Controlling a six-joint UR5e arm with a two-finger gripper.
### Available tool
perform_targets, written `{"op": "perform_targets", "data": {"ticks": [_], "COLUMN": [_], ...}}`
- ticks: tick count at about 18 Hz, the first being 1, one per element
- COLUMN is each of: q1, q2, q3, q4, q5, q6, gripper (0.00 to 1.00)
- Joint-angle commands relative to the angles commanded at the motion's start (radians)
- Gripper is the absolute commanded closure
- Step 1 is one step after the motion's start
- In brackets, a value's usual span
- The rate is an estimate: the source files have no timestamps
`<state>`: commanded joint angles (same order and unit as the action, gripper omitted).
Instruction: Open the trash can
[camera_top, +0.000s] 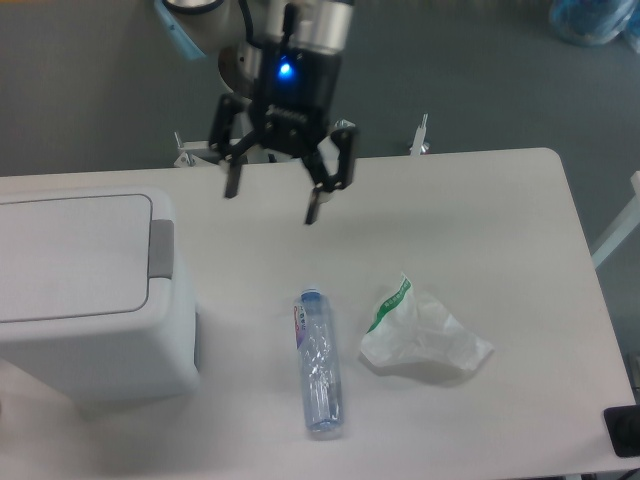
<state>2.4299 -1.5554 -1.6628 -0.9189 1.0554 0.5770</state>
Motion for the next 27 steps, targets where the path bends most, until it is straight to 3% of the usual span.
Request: {"op": "perform_targets", "data": {"ticks": [12, 17, 27], "q1": [-0.058, -0.078, -0.086], "q2": [-0.055, -0.08, -0.083], "q3": [-0.003, -0.005, -0.047], "q4": [0.015, 0.025, 0.038], "q5": [0.005, 0.006, 0.008], "q6": [-0.069, -0.164, -0.175], "gripper": [0.0, 0.0, 0.0]}}
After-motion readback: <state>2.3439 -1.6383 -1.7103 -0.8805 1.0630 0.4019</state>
